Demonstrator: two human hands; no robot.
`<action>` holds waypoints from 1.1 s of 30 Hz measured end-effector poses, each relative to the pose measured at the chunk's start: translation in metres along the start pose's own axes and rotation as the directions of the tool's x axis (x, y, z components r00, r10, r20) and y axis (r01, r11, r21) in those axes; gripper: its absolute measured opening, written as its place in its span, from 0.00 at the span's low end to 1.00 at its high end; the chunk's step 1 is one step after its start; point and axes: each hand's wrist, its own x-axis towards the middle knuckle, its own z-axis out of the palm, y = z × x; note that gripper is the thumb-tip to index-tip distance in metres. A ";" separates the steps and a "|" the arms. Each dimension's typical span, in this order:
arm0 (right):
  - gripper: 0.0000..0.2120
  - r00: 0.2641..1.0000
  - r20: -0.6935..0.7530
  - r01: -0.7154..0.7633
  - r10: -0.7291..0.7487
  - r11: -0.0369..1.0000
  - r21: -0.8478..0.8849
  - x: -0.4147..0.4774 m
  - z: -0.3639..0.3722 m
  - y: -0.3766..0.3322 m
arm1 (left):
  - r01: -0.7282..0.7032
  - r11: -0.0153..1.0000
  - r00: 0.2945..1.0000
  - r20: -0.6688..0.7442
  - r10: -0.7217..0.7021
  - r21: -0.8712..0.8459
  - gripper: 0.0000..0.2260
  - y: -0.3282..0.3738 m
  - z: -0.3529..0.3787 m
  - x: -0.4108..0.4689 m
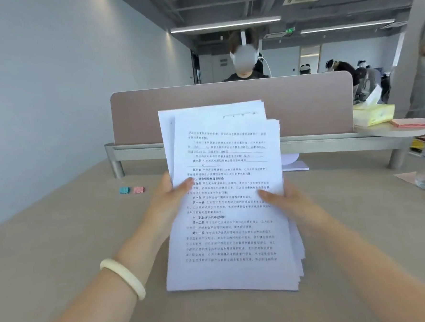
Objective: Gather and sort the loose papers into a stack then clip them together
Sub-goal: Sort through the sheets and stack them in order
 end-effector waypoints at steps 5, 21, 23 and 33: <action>0.09 0.927 -0.180 0.321 -0.330 0.944 -0.077 0.017 0.019 -0.044 | -0.306 0.951 0.947 -0.091 0.308 0.044 0.10 0.052 0.000 0.004; 0.11 0.974 -0.050 0.214 -0.220 0.971 -0.110 0.024 0.013 -0.029 | -0.126 0.991 0.966 -0.232 0.113 -0.041 0.10 0.006 -0.011 0.010; 0.19 0.975 0.163 0.126 -0.150 0.981 0.150 0.021 -0.006 -0.033 | -0.096 0.974 0.971 -0.236 0.046 -0.205 0.09 0.008 -0.014 0.012; 0.23 0.998 -0.055 0.058 -0.045 0.960 0.274 0.043 0.034 0.018 | 0.060 0.910 0.907 -0.359 -0.222 -0.411 0.12 -0.039 0.032 0.005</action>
